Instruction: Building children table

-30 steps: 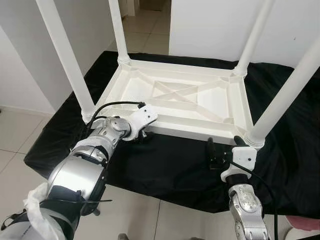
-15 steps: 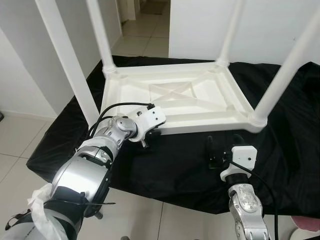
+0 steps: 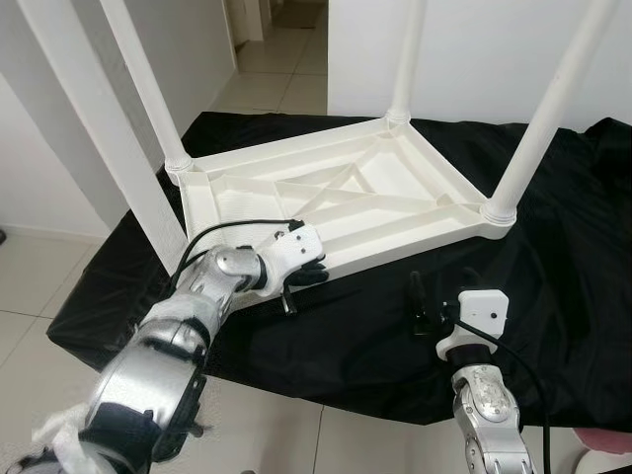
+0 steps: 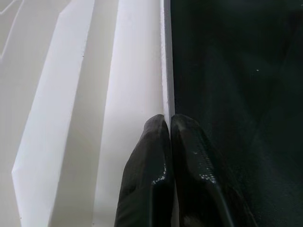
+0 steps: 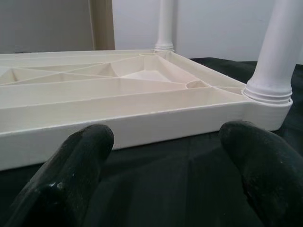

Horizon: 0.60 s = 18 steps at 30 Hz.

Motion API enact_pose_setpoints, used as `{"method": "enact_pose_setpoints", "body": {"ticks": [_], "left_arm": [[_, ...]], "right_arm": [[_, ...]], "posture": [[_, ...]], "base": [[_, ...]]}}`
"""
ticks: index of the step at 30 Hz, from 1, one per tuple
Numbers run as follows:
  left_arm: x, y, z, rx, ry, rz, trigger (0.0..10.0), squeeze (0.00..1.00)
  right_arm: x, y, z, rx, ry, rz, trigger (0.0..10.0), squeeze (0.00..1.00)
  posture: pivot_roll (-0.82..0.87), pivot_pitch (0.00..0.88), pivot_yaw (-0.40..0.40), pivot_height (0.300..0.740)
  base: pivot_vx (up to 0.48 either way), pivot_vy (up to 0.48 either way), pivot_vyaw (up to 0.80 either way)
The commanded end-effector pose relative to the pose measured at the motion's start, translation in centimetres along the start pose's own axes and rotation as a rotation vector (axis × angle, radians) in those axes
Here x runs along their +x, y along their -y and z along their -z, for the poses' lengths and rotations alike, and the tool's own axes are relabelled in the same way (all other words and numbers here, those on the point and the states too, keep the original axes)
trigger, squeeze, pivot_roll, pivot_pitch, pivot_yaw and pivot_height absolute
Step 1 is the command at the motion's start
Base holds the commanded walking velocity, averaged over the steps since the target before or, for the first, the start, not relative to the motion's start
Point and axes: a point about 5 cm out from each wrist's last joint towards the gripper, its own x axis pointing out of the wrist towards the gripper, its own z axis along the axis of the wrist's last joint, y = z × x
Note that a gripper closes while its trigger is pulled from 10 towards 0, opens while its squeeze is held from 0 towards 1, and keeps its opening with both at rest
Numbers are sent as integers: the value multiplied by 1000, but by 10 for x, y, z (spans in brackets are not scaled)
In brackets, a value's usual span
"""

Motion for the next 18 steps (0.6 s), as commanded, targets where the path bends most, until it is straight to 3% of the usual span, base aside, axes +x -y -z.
{"method": "enact_pose_setpoints", "body": {"ticks": [1,2,3,5,6,9,10,15,16,17,18], "left_arm": [[9,27,18,-75,-17,107,902,0],[9,27,18,-75,-17,107,902,0],[11,27,13,-89,27,88,10000,0],[11,26,7,-94,78,68,10000,0],[11,23,-2,-159,149,36,10000,0],[10,22,-5,-157,172,30,10000,0],[7,20,-9,-191,210,23,10000,1000],[4,19,-11,-210,235,21,10000,1000],[-3,16,-15,-206,266,-5,10000,1000],[-13,15,-17,-195,293,-41,10000,67],[-13,15,-17,-195,293,-41,10000,67]], "right_arm": [[2,-4,1,10,-6,2,10000,0],[2,-4,1,10,-6,2,10000,0],[4,-4,0,12,-2,10,10000,0],[7,-4,0,11,2,19,10000,0],[13,-5,-1,11,8,35,10000,0],[15,-5,-2,12,11,42,10000,0],[19,-4,-3,14,18,56,10000,0],[21,-3,-4,16,22,66,10000,0],[25,-3,-6,19,28,77,10000,0],[29,-2,-7,22,33,86,10000,0],[29,-2,-7,22,33,86,10000,0]], "posture": [[-102,15,86,740],[-102,15,86,740],[-97,13,84,740],[-92,12,80,740],[-89,12,76,740],[-88,12,76,740],[-80,15,70,740],[-77,16,70,740],[-70,19,65,740],[-60,21,51,740],[-60,21,51,740]], "base": [[0,0,0],[0,0,0],[0,0,0],[0,0,0],[0,0,0],[0,0,0],[0,0,0],[0,0,0],[0,0,0],[0,0,0],[0,0,0]]}}
